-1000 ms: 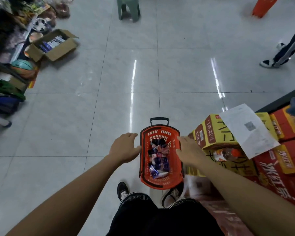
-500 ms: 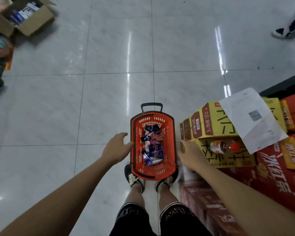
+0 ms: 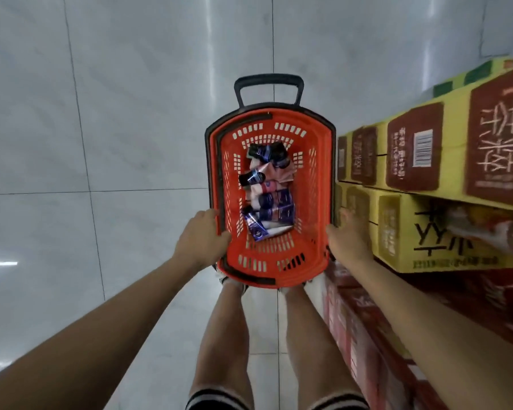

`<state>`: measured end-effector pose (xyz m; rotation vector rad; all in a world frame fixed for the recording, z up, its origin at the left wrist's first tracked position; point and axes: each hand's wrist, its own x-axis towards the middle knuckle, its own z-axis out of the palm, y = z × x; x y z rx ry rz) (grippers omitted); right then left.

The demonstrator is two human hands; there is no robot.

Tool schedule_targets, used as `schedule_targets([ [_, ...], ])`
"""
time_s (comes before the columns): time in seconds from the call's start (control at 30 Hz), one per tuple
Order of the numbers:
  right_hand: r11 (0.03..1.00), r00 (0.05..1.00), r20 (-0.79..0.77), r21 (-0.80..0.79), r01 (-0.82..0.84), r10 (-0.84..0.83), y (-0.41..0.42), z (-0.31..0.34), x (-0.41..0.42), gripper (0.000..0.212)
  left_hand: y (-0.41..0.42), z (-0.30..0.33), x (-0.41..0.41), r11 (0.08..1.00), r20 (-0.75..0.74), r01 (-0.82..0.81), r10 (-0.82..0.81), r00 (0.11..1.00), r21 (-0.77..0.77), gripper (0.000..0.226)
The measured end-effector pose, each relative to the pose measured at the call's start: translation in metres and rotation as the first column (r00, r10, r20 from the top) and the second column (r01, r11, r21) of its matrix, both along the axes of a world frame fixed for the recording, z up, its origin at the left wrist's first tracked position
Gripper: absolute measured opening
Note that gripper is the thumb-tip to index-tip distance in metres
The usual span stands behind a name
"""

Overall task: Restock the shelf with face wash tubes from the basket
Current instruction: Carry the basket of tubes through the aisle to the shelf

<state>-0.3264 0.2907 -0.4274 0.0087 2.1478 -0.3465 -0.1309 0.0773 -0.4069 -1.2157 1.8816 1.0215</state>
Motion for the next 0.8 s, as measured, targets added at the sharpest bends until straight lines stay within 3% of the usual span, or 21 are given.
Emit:
schedule_targets([
  [0.07, 0.999, 0.999, -0.037, 0.012, 0.040, -0.040, -0.007, -0.035, -0.002, 0.051, 0.000, -0.038, 0.000, 0.998, 0.020, -0.056, 0.057, 0.998, -0.036, 0.063],
  [0.2, 0.986, 0.989, -0.064, -0.104, 0.128, -0.135, -0.012, -0.095, -0.007, 0.072, -0.005, -0.094, -0.014, 0.959, -0.045, -0.251, 0.248, 0.968, -0.133, 0.091],
  [0.37, 0.966, 0.968, -0.079, -0.123, 0.229, -0.240, -0.015, -0.133, -0.019, 0.054, -0.014, -0.144, -0.028, 0.887, -0.068, -0.432, 0.427, 0.902, -0.160, 0.069],
  [0.5, 0.977, 0.974, -0.099, -0.076, 0.199, -0.206, -0.018, -0.139, -0.028, 0.052, -0.029, -0.154, -0.024, 0.892, -0.070, -0.434, 0.428, 0.901, -0.130, 0.059],
  [0.67, 0.981, 0.977, -0.088, -0.013, 0.193, -0.193, -0.019, -0.111, -0.033, 0.035, -0.029, -0.129, -0.018, 0.901, -0.064, -0.426, 0.422, 0.904, -0.076, 0.058],
  [0.8, 0.979, 0.977, -0.065, -0.020, 0.204, -0.204, -0.020, -0.054, -0.033, 0.029, -0.031, -0.071, -0.012, 0.899, -0.050, -0.433, 0.430, 0.901, -0.065, 0.048],
])
